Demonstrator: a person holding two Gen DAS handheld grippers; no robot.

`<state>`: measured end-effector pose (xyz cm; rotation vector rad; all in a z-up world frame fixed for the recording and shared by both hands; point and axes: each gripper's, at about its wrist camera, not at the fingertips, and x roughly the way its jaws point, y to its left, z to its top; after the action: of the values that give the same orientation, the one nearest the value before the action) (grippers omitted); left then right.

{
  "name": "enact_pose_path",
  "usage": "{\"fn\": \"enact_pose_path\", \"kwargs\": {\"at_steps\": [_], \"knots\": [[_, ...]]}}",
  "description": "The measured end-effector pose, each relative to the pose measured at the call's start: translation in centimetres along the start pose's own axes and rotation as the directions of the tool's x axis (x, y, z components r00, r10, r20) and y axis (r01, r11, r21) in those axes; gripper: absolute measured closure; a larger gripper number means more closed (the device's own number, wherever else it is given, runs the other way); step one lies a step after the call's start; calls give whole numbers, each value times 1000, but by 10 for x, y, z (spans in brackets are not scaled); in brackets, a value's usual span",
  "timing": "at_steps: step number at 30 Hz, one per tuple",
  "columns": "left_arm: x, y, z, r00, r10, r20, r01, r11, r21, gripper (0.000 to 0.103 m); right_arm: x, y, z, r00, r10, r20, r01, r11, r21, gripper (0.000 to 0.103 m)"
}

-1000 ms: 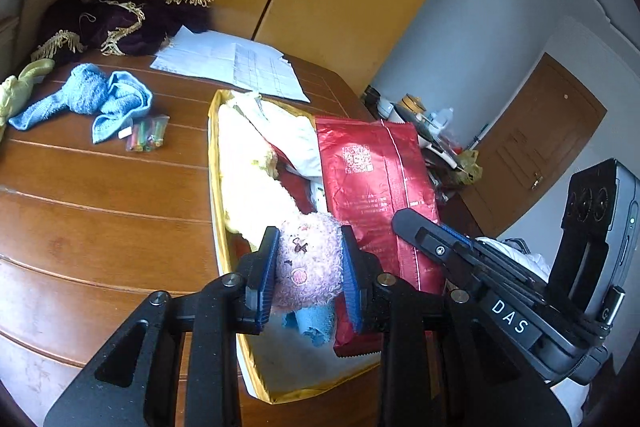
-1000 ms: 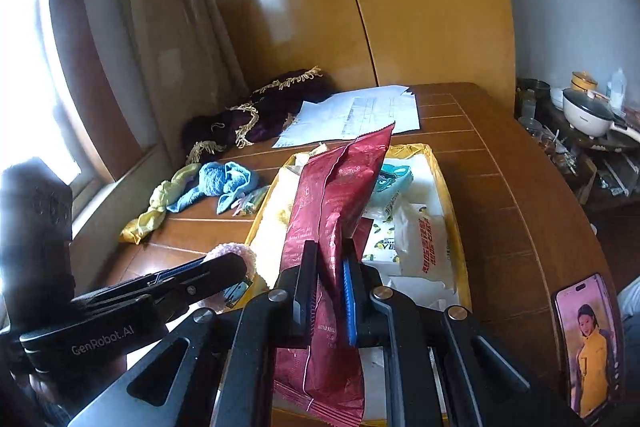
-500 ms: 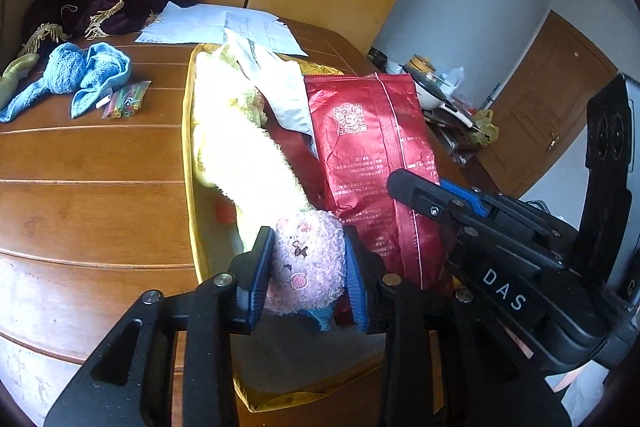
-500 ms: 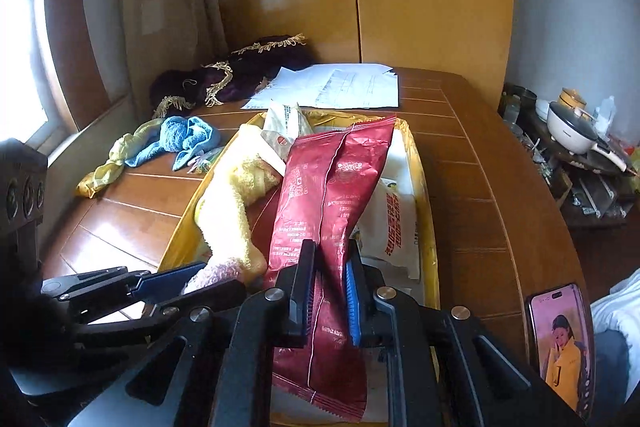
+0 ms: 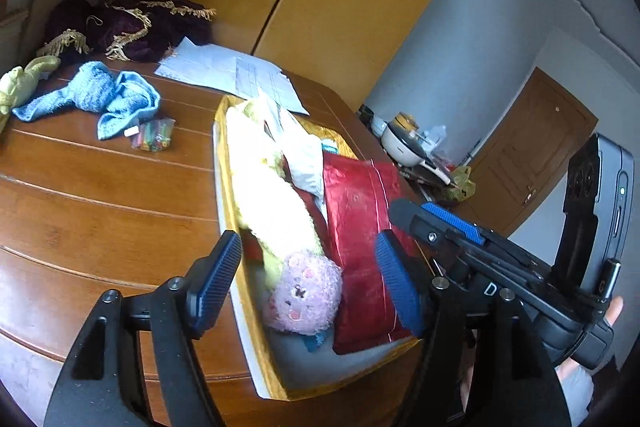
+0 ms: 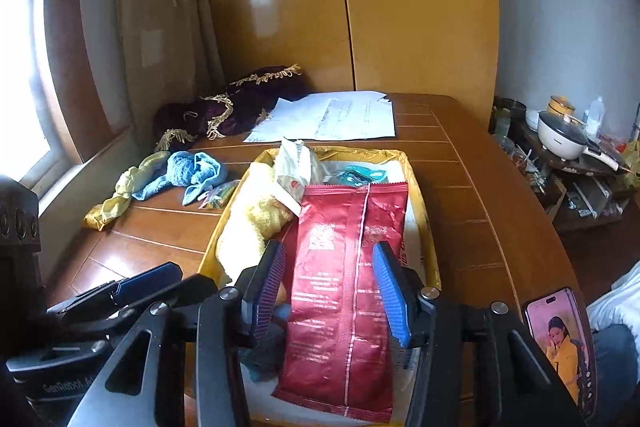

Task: Organize soft objects
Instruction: 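Carry the pink ball and red pouch into the tray and release both, then move both grippers back toward the light blue towel and bag of sticks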

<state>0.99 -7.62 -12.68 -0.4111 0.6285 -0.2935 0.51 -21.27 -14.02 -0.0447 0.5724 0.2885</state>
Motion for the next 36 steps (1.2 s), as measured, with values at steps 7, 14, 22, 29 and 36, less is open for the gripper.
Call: {"fn": "enact_pose_path", "kwargs": {"at_steps": [7, 14, 22, 29, 36], "knots": [[-33, 51, 16, 982, 151, 110, -143, 987, -78, 34, 2, 42, 8, 992, 127, -15, -127, 991, -37, 46], [-63, 118, 24, 946, 300, 121, -271, 939, -210, 34, 28, 105, 11, 953, 280, -120, -290, 954, -73, 44], [-84, 192, 37, 897, 438, 67, -381, 840, -386, 34, 74, 170, 23, 885, 377, -274, -408, 911, -66, 41], [-80, 212, 55, 890, 452, 63, -399, 839, -370, 34, 117, 194, 67, 898, 294, -328, -348, 930, -119, 41], [-60, 217, 71, 920, 380, 94, -327, 877, -352, 34, 181, 192, 114, 902, 179, -393, -263, 950, -170, 41]]}}
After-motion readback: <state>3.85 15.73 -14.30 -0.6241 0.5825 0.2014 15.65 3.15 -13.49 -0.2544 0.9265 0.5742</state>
